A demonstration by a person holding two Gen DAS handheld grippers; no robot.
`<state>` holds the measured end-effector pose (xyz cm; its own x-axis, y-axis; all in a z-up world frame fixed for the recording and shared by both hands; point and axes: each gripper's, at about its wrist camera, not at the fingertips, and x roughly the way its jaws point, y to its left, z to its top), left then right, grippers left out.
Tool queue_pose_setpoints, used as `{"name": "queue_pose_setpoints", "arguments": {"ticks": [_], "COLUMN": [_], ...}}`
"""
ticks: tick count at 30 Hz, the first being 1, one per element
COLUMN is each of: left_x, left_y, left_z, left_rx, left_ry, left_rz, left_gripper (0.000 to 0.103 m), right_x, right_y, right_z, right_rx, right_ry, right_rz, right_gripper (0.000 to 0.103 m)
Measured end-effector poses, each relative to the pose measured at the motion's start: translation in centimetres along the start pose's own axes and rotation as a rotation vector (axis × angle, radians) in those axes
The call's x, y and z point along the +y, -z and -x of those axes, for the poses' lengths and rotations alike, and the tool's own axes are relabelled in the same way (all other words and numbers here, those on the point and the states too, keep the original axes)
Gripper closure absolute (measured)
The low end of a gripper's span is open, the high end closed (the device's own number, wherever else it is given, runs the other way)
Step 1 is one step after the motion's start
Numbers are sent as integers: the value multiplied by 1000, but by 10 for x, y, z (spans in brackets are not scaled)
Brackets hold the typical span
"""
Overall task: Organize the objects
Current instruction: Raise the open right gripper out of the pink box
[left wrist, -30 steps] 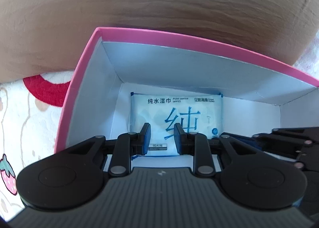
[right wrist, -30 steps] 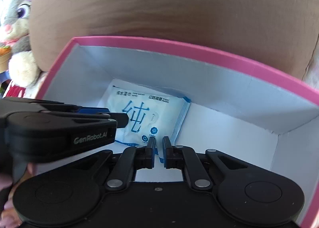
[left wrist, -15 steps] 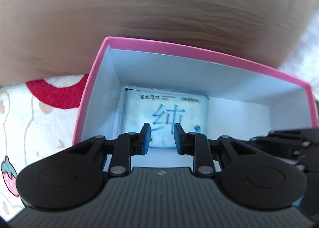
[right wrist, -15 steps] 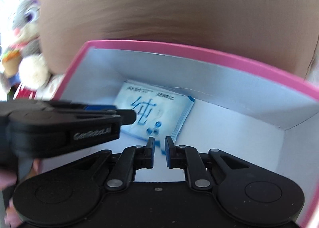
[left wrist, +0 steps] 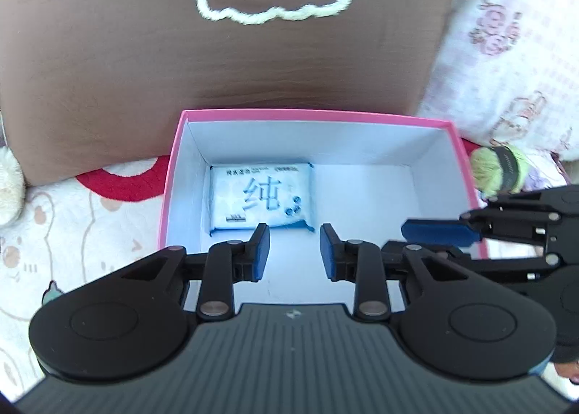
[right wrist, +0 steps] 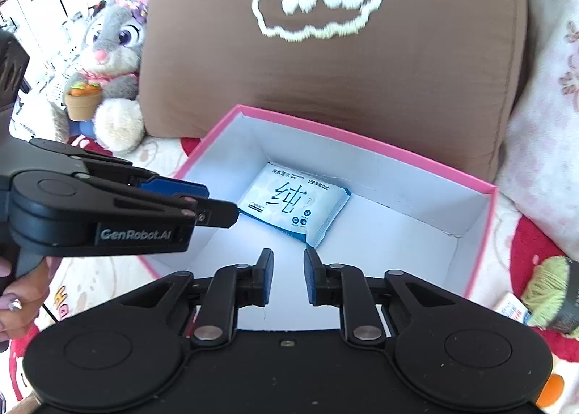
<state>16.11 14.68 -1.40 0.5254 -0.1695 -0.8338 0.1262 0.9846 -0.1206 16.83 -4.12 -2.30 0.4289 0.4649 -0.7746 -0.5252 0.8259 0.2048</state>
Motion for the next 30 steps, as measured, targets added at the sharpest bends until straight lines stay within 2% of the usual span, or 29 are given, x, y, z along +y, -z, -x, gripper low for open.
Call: {"name": "queue_pose_setpoints", "arguments": {"ticks": [4, 8, 12, 22, 30], "left_x": [-11, -19, -24, -43, -65], "left_y": [7, 15, 24, 47, 70], "left_z": [29, 45, 59, 88, 107], "left_rx": [11, 28, 32, 38, 58], "left_ry": [16, 30, 42, 96, 116], "left_rz": [-14, -23, -29, -35, -56], "left_gripper": [62, 59, 54, 38, 34], "right_x": [3, 10, 19, 24, 21], "right_y": [7, 13, 20, 41, 65], "right_z": [35, 59, 79, 121, 155], "right_rx": [-14, -21, -25, -16, -13], "right_ry": [-1, 12, 31, 66, 92], "right_rz": [3, 17, 29, 26, 38], "right_gripper": [76, 72, 63, 55, 49]}}
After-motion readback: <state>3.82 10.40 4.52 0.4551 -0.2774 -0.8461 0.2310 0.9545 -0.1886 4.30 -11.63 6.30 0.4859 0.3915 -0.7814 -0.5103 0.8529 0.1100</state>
